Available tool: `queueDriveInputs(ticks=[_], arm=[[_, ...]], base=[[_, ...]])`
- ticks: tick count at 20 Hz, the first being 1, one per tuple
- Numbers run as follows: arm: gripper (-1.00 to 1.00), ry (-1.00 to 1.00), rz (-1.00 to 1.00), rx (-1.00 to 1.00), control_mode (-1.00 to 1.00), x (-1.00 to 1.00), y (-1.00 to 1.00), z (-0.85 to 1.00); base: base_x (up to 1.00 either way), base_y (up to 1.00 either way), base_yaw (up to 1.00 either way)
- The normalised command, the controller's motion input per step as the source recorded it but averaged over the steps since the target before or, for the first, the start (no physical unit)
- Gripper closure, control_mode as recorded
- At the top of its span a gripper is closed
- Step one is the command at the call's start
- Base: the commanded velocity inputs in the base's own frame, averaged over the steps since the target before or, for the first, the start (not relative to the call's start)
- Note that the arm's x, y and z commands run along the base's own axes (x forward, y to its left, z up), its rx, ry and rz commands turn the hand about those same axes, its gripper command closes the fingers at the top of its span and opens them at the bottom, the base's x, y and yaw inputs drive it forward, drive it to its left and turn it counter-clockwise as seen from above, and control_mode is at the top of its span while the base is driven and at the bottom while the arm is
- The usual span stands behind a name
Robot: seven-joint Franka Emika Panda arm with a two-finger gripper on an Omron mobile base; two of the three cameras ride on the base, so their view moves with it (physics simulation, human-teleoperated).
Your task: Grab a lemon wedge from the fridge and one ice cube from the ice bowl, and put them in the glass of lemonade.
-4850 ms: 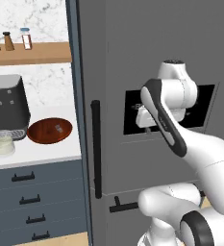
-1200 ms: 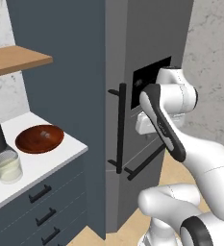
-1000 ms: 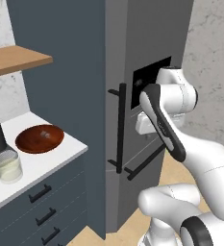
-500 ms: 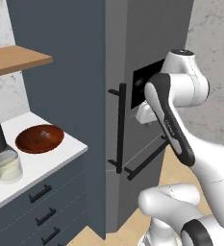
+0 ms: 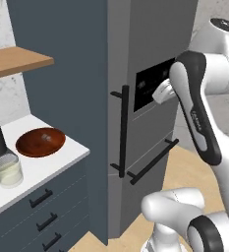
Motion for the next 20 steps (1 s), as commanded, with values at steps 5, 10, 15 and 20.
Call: queueDriveInputs(ticks=[5, 10, 15, 20], arm=[[-1.00, -0.05, 0.00, 0.01, -1.00, 0.01, -0.15, 0.02], [-1.00, 0.01, 0.00, 0.00, -1.00, 0.35, 0.05, -0.31], [-1.00, 0.03, 0.00, 0.09, -1.00, 0.45, 0.84, -1.00], [-1.00, 0.05, 0.01, 0.04, -1.00, 0.39, 0.57, -0.91]], base=[[0.00, 0.00, 0.00], [0.00, 0.00, 0.00], [0.00, 0.00, 0.00], [0.00, 0.00, 0.00]])
